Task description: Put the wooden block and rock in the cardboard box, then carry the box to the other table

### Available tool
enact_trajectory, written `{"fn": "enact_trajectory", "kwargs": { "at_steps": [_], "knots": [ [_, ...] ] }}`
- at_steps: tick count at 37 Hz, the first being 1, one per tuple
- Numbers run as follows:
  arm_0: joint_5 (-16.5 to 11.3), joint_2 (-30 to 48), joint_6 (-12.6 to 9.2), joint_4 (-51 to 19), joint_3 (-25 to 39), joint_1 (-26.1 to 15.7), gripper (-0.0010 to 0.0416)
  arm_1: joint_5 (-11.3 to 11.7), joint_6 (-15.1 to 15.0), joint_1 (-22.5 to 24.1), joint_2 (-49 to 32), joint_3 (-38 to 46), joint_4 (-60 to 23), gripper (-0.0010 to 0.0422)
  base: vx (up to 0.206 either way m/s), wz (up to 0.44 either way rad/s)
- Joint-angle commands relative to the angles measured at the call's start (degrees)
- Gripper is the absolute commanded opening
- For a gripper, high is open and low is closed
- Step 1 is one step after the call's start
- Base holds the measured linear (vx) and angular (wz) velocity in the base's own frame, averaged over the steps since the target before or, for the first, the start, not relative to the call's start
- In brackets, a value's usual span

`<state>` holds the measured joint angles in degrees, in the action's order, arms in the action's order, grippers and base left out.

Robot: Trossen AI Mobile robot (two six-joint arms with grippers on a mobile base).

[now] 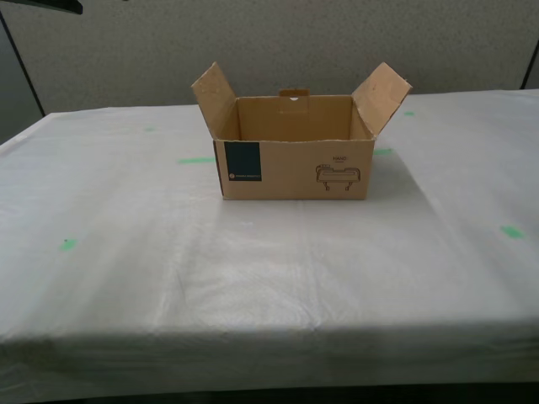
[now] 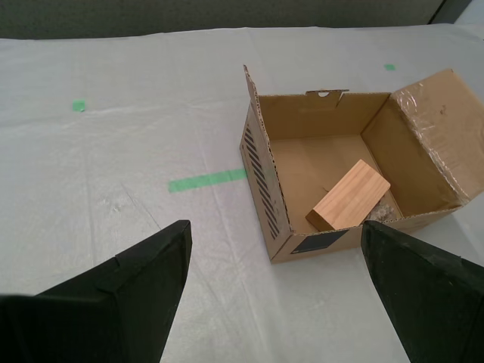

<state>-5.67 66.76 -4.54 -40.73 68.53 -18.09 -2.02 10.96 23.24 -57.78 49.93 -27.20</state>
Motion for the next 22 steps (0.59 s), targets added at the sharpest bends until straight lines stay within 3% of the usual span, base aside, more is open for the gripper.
{"fn": "enact_trajectory", "kwargs": {
  "at_steps": [1,22],
  "knots": [
    [0.2,0.0,0.1,0.0,0.1,0.0,0.0389,0.1,-0.1,0.0,0.0,0.0,0.2,0.0304,0.000,0.000],
    [0.2,0.0,0.1,0.0,0.1,0.0,0.0390,0.1,-0.1,0.0,0.0,0.0,0.2,0.0304,0.000,0.000]
  ]
}}
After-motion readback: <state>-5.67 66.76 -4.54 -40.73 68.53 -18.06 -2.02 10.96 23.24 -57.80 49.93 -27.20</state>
